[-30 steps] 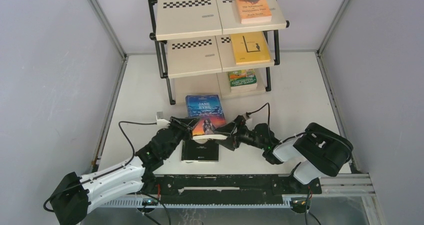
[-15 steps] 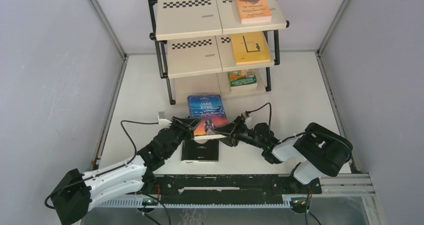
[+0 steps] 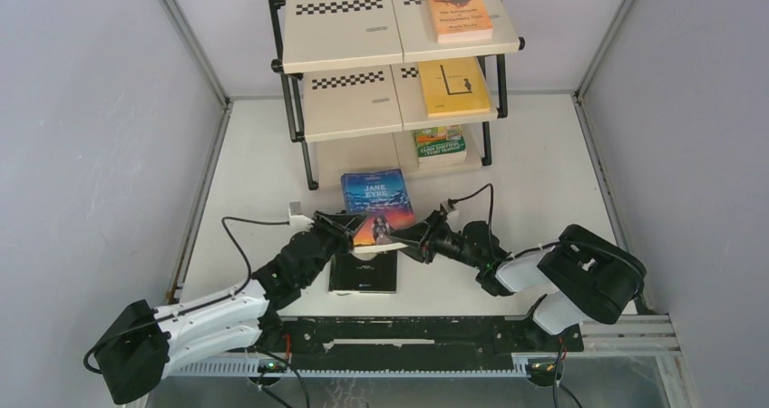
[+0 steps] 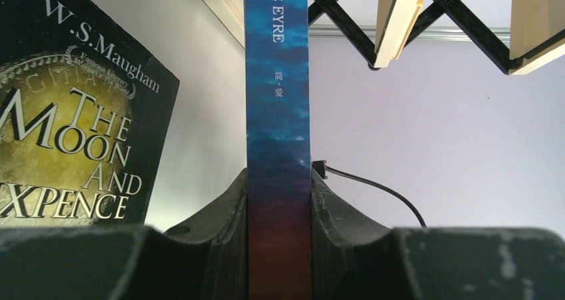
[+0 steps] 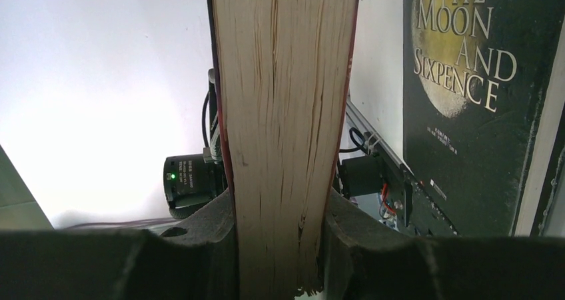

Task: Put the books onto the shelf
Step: Pick up the book from the center of the board.

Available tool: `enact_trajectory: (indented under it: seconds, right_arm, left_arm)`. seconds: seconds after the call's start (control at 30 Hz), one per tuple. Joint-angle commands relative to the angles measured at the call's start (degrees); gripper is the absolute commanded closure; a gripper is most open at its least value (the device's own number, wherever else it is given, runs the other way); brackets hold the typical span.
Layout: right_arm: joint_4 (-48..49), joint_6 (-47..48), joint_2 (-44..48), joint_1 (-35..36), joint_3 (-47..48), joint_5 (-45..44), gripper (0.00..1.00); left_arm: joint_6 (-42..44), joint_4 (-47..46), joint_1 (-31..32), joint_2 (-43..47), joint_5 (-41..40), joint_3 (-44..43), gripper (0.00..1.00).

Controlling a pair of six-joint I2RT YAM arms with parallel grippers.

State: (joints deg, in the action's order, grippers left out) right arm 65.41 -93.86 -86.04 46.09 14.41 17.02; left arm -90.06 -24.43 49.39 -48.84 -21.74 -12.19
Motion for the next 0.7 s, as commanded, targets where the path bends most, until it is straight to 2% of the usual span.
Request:
enact_trajectory:
  seconds: [0.0, 0.13, 0.47, 0.67]
  right_arm:
    - [0.3, 5.1, 3.7, -1.1, 1.1, -1.4, 1.00]
    - [-0.7, 7.1, 4.4, -2.3, 1.0, -0.3, 1.00]
    - [-1.2, 11.0, 7.2, -7.5, 0.1, 3.2, 1.00]
    - [-5.0, 13.8, 12.2, -11.7, 0.1, 5.6, 1.00]
  left_arm:
    - [1.1, -11.1, 1.3, 0.6, 3.7, -7.8, 1.00]
    - [3.4, -9.8, 1.3, 0.9, 4.3, -8.3, 0.97]
    - [6.6, -4.4, 1.2, 2.2, 5.9, -8.7, 0.63]
    - [7.4, -4.2, 1.2, 1.4, 6.8, -9.0, 0.49]
